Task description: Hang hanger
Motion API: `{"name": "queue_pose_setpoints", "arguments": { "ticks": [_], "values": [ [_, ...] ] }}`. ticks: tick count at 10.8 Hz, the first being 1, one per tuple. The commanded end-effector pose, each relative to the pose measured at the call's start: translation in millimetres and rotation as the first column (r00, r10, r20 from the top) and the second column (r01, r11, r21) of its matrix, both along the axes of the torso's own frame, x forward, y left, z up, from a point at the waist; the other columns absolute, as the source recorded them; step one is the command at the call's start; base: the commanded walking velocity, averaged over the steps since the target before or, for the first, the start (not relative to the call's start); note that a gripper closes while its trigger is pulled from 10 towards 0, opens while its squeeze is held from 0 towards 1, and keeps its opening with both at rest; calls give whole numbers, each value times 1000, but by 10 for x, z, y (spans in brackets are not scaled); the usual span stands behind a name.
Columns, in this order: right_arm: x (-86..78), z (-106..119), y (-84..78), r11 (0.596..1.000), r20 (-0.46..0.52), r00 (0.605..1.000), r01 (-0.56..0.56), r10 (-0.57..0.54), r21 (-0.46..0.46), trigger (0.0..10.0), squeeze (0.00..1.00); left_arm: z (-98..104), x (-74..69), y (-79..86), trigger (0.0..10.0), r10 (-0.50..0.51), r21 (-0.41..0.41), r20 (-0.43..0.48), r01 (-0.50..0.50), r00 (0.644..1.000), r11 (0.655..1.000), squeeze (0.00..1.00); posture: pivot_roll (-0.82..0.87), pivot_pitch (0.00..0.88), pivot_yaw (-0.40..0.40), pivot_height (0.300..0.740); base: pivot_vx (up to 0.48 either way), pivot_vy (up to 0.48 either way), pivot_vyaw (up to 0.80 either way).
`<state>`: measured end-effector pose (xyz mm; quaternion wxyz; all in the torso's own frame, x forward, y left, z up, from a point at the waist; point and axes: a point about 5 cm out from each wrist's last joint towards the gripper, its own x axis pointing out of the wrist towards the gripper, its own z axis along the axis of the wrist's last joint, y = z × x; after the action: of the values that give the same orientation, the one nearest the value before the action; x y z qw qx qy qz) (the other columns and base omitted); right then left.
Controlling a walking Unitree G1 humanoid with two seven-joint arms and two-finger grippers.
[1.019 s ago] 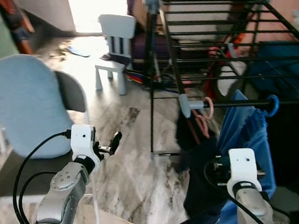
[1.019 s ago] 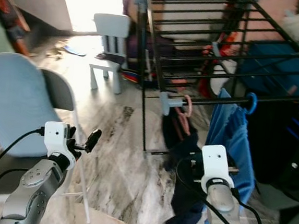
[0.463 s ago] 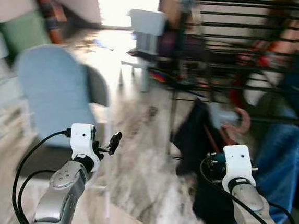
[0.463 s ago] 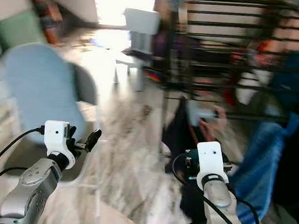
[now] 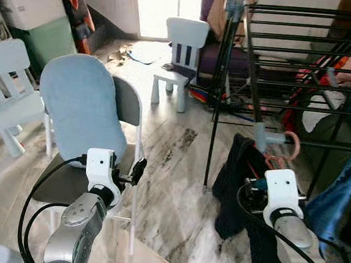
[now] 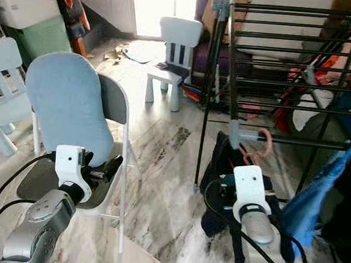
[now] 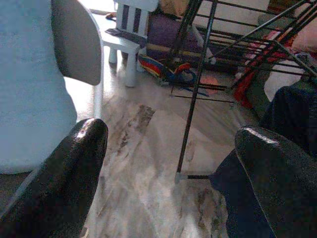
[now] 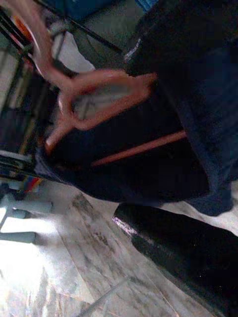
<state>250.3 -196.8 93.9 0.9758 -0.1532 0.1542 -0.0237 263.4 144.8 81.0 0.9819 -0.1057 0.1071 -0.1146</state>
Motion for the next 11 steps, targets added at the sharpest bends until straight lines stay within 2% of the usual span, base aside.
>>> {"name": "queue_pose_setpoints", "arguments": {
  "ticks": [1,4,6,9,11],
  "values": [
    [11,106,5,1000,59,998,-14,15,-21,10000,0,72,27,25,10000,3,1,20,-3,1000,1000,0,-249,0,59,740,0,0,0],
    [-49,134,-63,999,75,997,-1,5,-53,10000,0,183,-56,4,10000,44,6,63,-45,997,999,0,-247,0,56,740,0,0,0],
    [-86,131,-79,999,82,997,2,3,-54,10000,0,160,-118,33,10000,62,12,53,-63,997,998,0,-244,0,54,740,0,0,0],
    [-158,186,-111,999,117,993,5,2,-54,10000,0,182,-253,115,10000,60,73,70,-66,996,995,0,-238,0,56,740,0,0,0],
    [-125,178,-89,999,117,993,1,4,-50,10000,0,189,-210,124,10000,68,71,64,-73,996,995,0,-235,0,55,740,0,0,-300]
  ]
}}
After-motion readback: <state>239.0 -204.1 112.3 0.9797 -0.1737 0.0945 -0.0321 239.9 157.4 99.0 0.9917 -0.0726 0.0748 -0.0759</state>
